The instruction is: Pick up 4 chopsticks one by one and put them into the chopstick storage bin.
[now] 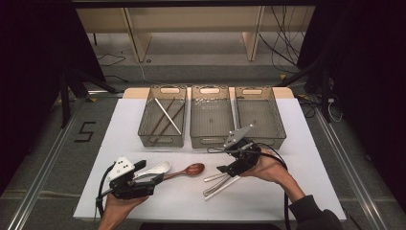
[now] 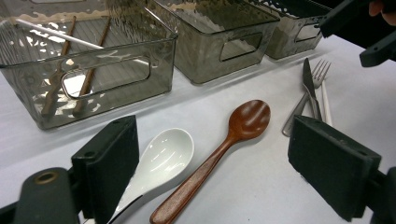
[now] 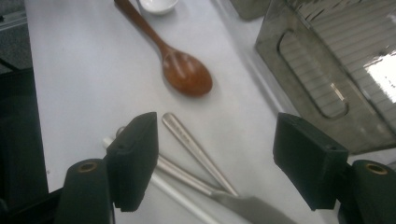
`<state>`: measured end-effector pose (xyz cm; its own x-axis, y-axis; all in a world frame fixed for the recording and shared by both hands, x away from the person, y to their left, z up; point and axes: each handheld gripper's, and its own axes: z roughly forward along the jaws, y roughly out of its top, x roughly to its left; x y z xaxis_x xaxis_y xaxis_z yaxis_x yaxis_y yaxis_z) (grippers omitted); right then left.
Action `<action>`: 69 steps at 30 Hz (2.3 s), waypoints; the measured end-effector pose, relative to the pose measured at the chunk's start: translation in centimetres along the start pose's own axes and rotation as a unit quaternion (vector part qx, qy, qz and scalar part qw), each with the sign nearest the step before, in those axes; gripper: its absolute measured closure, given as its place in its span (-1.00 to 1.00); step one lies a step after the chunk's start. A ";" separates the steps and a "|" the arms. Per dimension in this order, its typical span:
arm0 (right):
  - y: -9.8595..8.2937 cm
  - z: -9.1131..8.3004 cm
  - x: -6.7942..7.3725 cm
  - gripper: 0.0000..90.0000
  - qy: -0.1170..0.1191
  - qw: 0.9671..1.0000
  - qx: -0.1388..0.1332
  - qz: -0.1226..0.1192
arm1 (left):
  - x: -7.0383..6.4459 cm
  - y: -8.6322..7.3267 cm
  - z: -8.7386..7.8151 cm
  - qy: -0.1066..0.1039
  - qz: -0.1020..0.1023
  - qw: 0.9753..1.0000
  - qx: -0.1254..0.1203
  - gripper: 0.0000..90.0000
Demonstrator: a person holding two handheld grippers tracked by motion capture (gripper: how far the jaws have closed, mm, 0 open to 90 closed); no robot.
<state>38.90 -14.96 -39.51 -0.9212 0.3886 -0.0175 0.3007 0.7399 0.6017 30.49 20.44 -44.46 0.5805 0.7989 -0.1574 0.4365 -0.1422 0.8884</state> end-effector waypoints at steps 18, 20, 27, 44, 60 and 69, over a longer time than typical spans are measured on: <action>-2.7 1.8 1.2 -0.21 0.019 0.997 0.072 -0.025 | -0.1 0.0 0.0 -0.004 -0.001 1.000 -0.003 -0.65; -3.0 2.0 1.3 -0.19 0.019 0.996 0.081 -0.032 | -0.1 0.0 0.0 -0.004 -0.001 1.000 -0.003 -0.65; -3.7 2.7 1.4 -0.11 0.016 0.992 0.113 -0.059 | -0.1 0.0 0.0 -0.005 0.001 1.000 0.000 -0.65; -4.2 4.3 1.4 0.21 0.028 0.983 0.159 -0.088 | -0.2 0.0 0.0 -0.005 0.003 1.000 -0.001 -0.65; -3.9 4.6 2.2 0.46 0.037 0.967 0.212 -0.136 | -0.2 0.0 0.1 -0.006 0.005 1.000 0.000 -0.65; -3.8 4.6 3.1 0.61 0.046 0.956 0.235 -0.168 | -0.2 0.0 0.1 -0.007 0.004 1.000 -0.001 -0.65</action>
<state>36.06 -14.05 -45.45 -0.9967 0.0513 -0.0637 0.0413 0.9879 0.1496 30.44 20.23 -44.47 0.5936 0.7895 -0.1561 0.4307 -0.1478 0.8903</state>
